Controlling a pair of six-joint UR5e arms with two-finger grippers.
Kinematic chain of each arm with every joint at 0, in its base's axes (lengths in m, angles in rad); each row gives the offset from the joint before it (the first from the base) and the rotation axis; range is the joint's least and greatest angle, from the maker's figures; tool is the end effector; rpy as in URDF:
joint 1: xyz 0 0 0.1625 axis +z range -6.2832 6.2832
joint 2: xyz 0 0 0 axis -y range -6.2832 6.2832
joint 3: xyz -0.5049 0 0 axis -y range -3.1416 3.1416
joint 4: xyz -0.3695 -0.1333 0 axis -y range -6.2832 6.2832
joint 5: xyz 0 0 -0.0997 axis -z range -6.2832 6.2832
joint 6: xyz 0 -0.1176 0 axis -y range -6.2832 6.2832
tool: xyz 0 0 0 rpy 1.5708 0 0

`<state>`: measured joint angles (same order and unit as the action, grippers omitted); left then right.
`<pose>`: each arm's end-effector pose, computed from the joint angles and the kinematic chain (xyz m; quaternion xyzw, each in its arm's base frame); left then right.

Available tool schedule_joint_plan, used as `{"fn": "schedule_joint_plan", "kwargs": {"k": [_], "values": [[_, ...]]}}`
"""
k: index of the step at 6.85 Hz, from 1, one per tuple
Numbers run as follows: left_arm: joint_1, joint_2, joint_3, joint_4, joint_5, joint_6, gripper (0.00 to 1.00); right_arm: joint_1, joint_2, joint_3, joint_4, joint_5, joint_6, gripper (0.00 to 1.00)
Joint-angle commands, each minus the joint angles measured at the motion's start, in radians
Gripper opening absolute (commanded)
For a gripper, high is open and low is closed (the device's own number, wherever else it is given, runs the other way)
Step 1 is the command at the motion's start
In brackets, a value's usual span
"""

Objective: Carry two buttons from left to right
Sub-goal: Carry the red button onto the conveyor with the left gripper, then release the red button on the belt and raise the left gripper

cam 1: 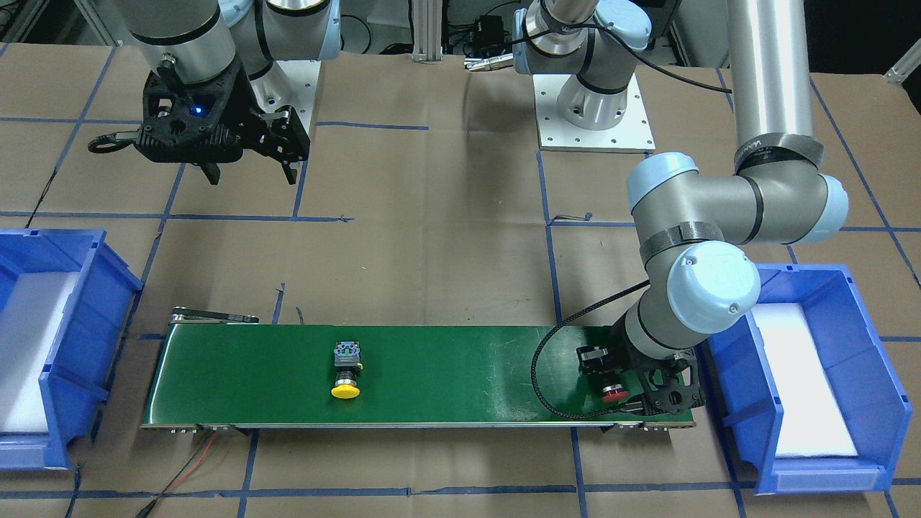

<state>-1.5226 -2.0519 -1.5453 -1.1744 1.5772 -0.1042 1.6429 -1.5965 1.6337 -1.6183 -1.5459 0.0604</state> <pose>-0.1007 -0.6636 0.3242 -0.0760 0.9967 0.0295 0.0040 0.1688 -0.4462 0.5370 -0.0059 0.9999 -0.0043 0.0128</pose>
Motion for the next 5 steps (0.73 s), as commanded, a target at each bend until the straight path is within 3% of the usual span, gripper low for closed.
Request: {"fn": "schedule_joint_plan", "kwargs": {"k": [1, 2, 5], "values": [[0.001, 0.024, 0.026, -0.010, 0.003, 0.006, 1.00, 0.000, 0.010, -0.005, 0.002, 0.000, 0.001, 1.00], [0.005, 0.062, 0.046, -0.030, 0.001, 0.021, 1.00, -0.002, 0.012, -0.008, 0.000, 0.000, -0.001, 1.00], [-0.002, 0.200, 0.152, -0.331, -0.005, 0.109, 1.00, 0.000, 0.035, -0.014, -0.003, 0.000, -0.001, 1.00]]}}
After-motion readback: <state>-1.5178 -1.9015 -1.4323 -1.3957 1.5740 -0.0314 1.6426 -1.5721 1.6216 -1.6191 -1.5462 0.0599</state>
